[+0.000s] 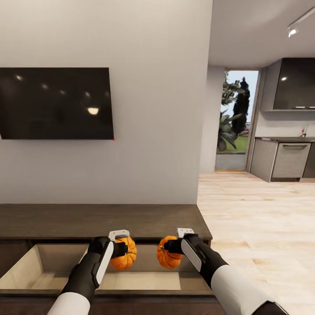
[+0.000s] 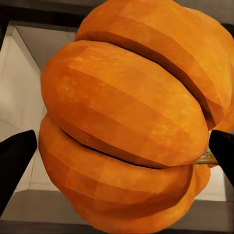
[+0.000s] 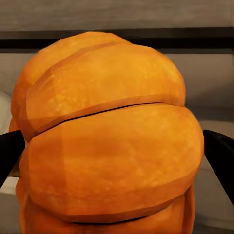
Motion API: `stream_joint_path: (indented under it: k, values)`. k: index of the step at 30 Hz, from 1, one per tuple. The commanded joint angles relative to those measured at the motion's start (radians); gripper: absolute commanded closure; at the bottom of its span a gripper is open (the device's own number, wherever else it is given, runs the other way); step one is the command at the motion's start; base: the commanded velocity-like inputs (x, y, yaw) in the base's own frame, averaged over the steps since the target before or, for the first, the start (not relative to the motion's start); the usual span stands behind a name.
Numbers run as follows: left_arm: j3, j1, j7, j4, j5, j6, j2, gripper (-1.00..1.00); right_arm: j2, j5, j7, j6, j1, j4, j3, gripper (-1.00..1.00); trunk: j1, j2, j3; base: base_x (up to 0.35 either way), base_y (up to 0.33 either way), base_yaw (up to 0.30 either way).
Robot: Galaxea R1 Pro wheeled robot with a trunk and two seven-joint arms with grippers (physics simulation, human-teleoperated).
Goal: Place each of the two pumpkins and all three candles from the living room inside a cabinet in the living room (use any cabinet), then make sure every cabinet is closed, and position the cauldron so it is next to a table in the living room.
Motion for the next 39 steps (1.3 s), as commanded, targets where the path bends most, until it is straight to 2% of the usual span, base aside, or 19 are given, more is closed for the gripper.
stream_joint_path:
  k: [1, 8, 16, 20, 29, 34, 39]
  values:
    - [0.002, -0.001, 0.005, -0.001, 0.006, 0.005, -0.001, 1.0, -0.001, -0.01, -0.019, 0.003, -0.001, -0.002, 0.006, 1.0, 0.004, -0.008, -0.004, 0.0, 0.0, 0.0]
    - [0.002, -0.001, 0.011, 0.002, 0.006, 0.003, -0.003, 1.0, 0.0, -0.009, -0.054, -0.002, -0.001, 0.001, 0.006, 1.0, 0.031, -0.057, -0.026, 0.0, 0.0, 0.0]
    - [0.003, -0.001, 0.018, 0.002, 0.006, -0.024, -0.004, 1.0, 0.001, 0.023, -0.075, -0.008, -0.001, 0.001, 0.006, 1.0, 0.06, -0.111, -0.051, 0.0, 0.0, 0.0]
    - [0.002, 0.0, 0.019, 0.003, 0.006, -0.058, -0.005, 1.0, 0.001, 0.026, -0.086, -0.01, -0.001, 0.004, 0.006, 1.0, 0.062, -0.112, -0.067, 0.0, 0.0, 0.0]
    - [0.002, 0.0, 0.019, 0.002, 0.006, -0.068, -0.01, 1.0, 0.001, 0.027, -0.11, -0.012, -0.001, 0.006, 0.006, 1.0, 0.066, -0.114, -0.102, 0.0, 0.0, 0.0]
    - [0.0, 0.001, 0.019, 0.003, 0.006, -0.115, -0.01, 1.0, 0.001, 0.028, -0.11, -0.014, -0.001, 0.006, 0.006, 1.0, 0.069, -0.116, -0.121, 0.0, 0.0, 0.0]
    - [-0.005, 0.001, 0.019, 0.002, 0.006, -0.124, -0.01, 1.0, 0.0, 0.028, -0.111, -0.056, -0.001, 0.007, 0.006, 1.0, 0.071, -0.117, -0.14, 0.0, 0.0, 0.0]
